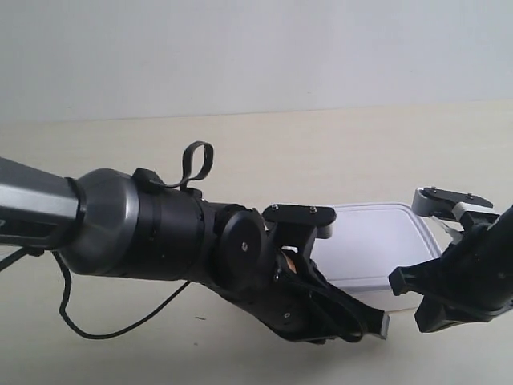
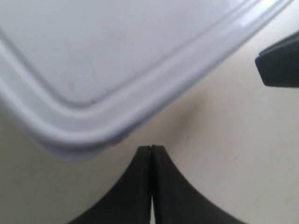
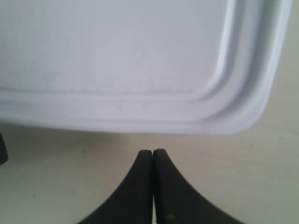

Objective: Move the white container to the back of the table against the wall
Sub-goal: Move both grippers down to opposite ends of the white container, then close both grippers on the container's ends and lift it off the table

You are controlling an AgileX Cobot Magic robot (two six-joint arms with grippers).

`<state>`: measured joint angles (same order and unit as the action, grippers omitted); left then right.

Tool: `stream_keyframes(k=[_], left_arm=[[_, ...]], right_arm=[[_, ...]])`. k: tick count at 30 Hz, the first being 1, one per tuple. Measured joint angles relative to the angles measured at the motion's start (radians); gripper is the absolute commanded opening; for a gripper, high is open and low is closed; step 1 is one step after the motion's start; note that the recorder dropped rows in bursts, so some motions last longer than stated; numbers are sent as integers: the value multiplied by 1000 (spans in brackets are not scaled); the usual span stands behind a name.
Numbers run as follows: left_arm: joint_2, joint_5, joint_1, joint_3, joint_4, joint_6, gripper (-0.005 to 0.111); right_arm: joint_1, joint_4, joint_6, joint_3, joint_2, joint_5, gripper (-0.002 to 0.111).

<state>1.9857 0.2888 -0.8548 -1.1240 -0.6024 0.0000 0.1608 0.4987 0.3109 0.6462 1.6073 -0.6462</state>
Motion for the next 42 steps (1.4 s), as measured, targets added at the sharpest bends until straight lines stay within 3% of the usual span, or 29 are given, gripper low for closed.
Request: stream_keyframes(k=[8, 24, 42], left_arm=[[6, -26, 41, 0, 0, 0, 0], [82, -60, 46, -86, 42, 20, 0], [88, -92, 89, -90, 89, 20, 0]], right_arm=[[0, 2, 1, 0, 0, 80, 0], [0, 12, 4, 0, 25, 197, 0], [0, 23, 4, 32, 77, 300, 0]])
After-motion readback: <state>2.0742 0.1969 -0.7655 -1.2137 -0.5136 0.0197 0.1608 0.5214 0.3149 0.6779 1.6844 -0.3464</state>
